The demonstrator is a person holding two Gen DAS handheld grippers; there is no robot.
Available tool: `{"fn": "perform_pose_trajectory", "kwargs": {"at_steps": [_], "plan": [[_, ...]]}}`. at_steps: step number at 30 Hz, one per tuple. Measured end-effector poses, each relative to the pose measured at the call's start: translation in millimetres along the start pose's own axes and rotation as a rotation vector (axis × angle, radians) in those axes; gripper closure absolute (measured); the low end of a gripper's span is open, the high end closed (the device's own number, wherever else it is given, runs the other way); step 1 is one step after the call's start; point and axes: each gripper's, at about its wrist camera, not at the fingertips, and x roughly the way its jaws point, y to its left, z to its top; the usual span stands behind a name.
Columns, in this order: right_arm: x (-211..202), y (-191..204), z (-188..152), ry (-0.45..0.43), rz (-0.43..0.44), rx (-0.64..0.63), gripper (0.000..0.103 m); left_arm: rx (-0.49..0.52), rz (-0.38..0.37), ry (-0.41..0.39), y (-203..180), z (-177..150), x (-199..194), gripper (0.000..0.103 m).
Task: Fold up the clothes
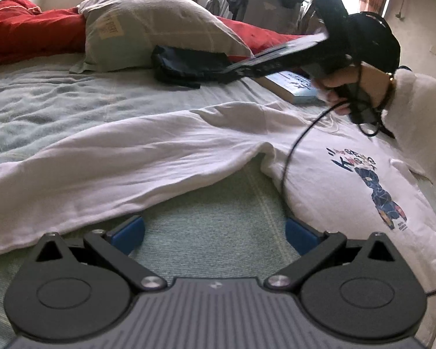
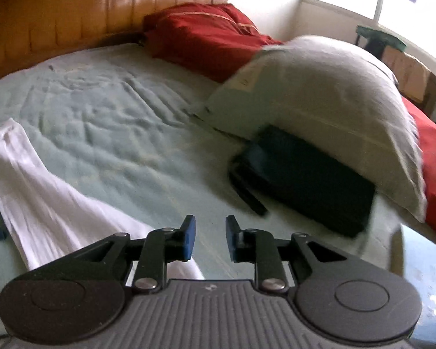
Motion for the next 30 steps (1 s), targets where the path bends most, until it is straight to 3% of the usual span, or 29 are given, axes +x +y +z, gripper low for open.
{"fn": "perform_pose_trajectory", "kwargs": {"at_steps": [5,8,10,12,16,17,18,19,22,24,26,29,30], "plan": [[1.9,-14.2,-30.0,0.083,-0.024,-0.003,0.076,0.001,0.003,0.004,-0.5,0.1,1.5,0.001],[6.7,-7.9,-44.2,0.109,-0.027,-0.080,0.057,0.005,0.005,0.006,-0.6,-0.2,2.5,0.001],[10.1,-2.2,-51.6,0.118,-0.039,-0.146,0.039,0.008,0.008,0.007,-0.9,-0.6,3.3,0.001],[14.0,-1.9,-55.6,0.114,-0.035,-0.176,0.036,0.012,0.011,0.008,-1.5,-0.9,4.0,0.001],[19.1,-16.2,-57.0,0.119,0.043,-0.119,0.040,0.014,0.012,0.008,-1.1,-1.3,4.5,0.001],[18.9,-19.5,-57.1,0.122,0.069,-0.088,0.049,0.013,0.011,0.008,-0.8,-1.4,4.4,0.001],[17.4,-17.3,-57.3,0.116,0.079,-0.089,0.079,0.013,0.011,0.007,-0.7,-1.5,4.4,0.001],[15.6,-13.2,-57.6,0.107,0.085,-0.100,0.091,0.013,0.012,0.007,-0.6,-1.5,4.4,0.001],[18.1,-11.2,-53.3,0.068,0.028,-0.078,0.094,0.017,0.014,0.006,-1.1,-1.7,4.7,0.001],[28.9,-24.0,-44.6,0.048,-0.054,0.020,0.094,0.016,0.013,0.006,-1.1,-1.7,4.9,0.001],[32.1,-30.1,-37.2,0.050,-0.063,0.093,0.093,0.011,0.009,0.005,-0.2,-1.7,4.8,0.001],[17.3,-24.1,-28.7,0.059,-0.076,0.115,0.079,0.006,0.003,0.001,0.8,-1.6,3.9,0.001],[9.3,-22.3,-27.3,0.064,-0.081,0.124,0.063,0.006,0.002,0.001,0.9,-1.6,3.8,0.001]]}}
